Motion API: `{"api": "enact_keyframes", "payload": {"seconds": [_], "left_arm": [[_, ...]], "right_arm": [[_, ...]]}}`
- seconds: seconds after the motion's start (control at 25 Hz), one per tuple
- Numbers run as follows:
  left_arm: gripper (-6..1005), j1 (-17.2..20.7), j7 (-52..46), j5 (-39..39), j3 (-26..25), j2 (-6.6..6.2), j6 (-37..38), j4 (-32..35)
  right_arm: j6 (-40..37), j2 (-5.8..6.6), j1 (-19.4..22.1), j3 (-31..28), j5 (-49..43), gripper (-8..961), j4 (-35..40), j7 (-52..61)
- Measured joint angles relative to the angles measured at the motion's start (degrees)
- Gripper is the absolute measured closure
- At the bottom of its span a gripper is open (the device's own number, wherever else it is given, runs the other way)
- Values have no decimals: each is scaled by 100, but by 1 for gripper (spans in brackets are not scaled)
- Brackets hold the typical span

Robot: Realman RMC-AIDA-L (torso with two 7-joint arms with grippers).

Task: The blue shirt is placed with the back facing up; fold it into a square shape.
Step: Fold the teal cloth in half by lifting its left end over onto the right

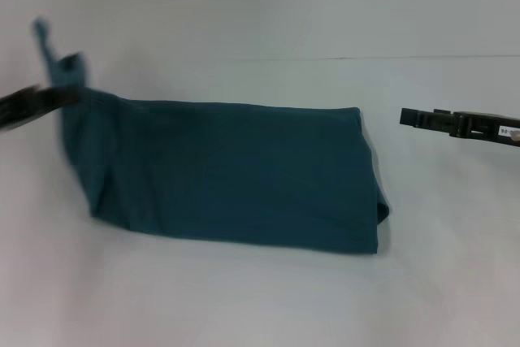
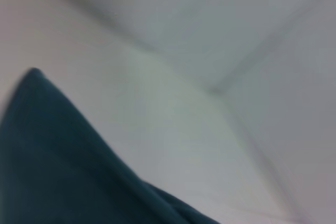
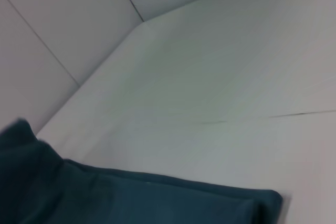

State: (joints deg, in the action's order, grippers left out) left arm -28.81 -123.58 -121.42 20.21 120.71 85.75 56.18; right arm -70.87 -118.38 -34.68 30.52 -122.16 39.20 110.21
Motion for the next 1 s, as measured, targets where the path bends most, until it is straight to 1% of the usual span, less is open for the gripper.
{"api": "enact_keyframes", "payload": {"seconds": [0.04,0.12,0.16,0.2,0.28,0.4,0.44,0.52,0.56,0.64,0.68,0.72,0.76,0.88,0.96,1.0], "left_arm": [[966,-59,33,258,120,56,149,-11],[965,-200,62,697,547,243,235,-50],[964,-262,77,875,772,315,225,-104],[964,-360,151,1215,1169,372,120,-342],[963,-524,367,1790,1748,382,-129,-918],[961,-929,1081,2740,2548,386,-788,-2191],[960,-1076,1329,2968,2663,387,-946,-2574],[959,-1520,2020,3506,2843,395,-1336,-3665],[959,-1779,2463,3794,2855,395,-1574,-4286],[958,-2150,3158,4139,2747,396,-1931,-5224],[957,-2347,3630,4293,2564,397,-2147,-5799],[957,-2471,3950,4364,2377,396,-2260,-6154],[956,-2563,4278,4360,2093,398,-2335,-6475],[955,-2604,5102,4130,1268,399,-2350,-7113],[954,-2504,5396,3816,832,399,-2243,-7296],[953,-2463,5437,3688,712,399,-2199,-7318]], "right_arm": [[-8,15,25,0,0,37,0,-5],[-20,45,76,1,0,37,0,-30],[-41,59,106,4,1,37,7,-49],[-51,78,142,11,0,37,16,-66],[-121,137,214,33,1,37,24,-98],[-243,245,335,57,-13,37,33,-159],[-274,277,369,61,-16,37,40,-179],[-348,336,433,48,-17,37,41,-248],[-372,363,464,47,-18,38,40,-280],[-399,413,505,46,-26,38,41,-328],[-400,436,515,54,-28,38,32,-357],[-391,469,527,60,-35,38,18,-403],[-391,469,527,60,-35,38,18,-403],[-362,482,529,95,-48,38,12,-482],[-336,486,518,124,-72,38,11,-509],[-326,489,500,130,-105,38,10,-503]]}}
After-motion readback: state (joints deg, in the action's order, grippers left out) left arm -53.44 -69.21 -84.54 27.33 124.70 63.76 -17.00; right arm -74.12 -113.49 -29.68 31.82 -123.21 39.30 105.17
